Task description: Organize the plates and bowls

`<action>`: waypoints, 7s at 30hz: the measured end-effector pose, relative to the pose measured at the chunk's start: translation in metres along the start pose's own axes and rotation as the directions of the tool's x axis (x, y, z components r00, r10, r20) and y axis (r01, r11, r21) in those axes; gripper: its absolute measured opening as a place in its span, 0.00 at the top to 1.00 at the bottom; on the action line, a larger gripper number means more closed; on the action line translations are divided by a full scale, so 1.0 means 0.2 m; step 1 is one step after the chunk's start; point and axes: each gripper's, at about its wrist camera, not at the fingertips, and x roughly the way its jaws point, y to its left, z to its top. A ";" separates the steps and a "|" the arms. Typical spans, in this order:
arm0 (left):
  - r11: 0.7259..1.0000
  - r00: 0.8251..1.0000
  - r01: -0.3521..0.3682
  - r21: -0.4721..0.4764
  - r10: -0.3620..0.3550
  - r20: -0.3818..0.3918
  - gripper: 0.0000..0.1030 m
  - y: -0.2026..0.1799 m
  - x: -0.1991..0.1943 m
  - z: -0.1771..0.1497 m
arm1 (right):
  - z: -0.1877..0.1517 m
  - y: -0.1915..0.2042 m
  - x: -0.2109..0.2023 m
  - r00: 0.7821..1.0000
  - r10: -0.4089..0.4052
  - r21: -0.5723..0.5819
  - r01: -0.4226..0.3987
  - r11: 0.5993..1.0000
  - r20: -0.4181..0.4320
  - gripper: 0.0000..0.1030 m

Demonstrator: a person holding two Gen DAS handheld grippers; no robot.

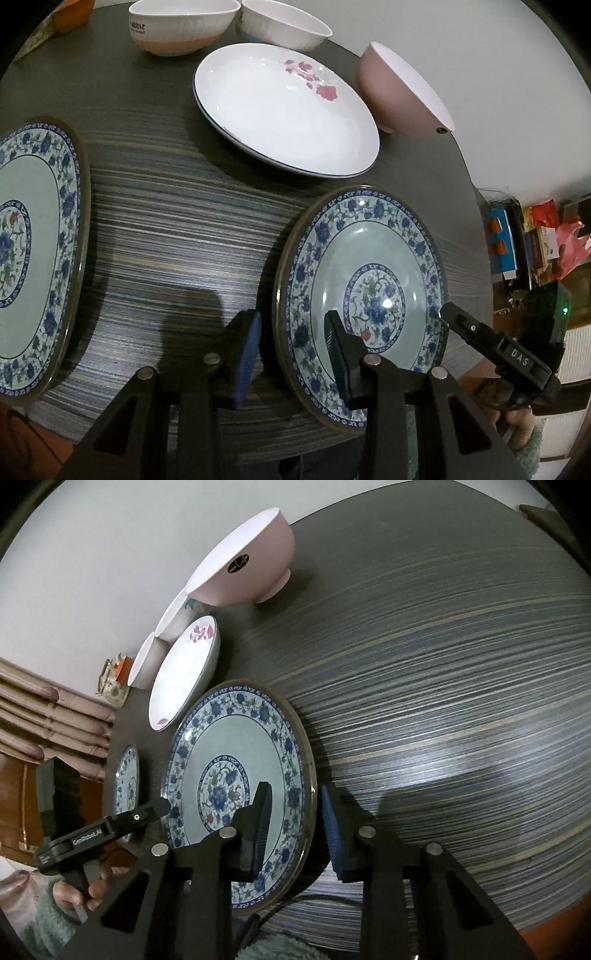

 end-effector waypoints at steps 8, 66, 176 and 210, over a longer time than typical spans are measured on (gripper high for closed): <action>1.000 1.000 0.016 0.005 -0.016 -0.012 0.67 -0.01 0.02 0.01 | 0.00 -0.01 0.03 1.000 0.001 0.014 -0.001 1.000 -0.013 0.79; 0.999 0.993 -0.044 0.019 0.042 0.108 0.82 0.04 -0.26 -0.03 | -0.07 0.21 -0.08 1.000 0.017 -0.109 -0.014 0.994 0.024 0.86; 0.867 0.849 -0.364 -0.340 0.459 0.260 0.66 1.08 -0.65 0.04 | -0.32 1.61 0.83 0.965 -0.231 -0.625 0.105 0.774 -0.125 0.39; 0.874 0.759 -0.466 -0.141 0.476 0.444 0.57 0.74 -0.68 0.13 | 0.17 0.77 0.30 0.958 -0.159 -0.253 0.220 0.942 0.239 0.45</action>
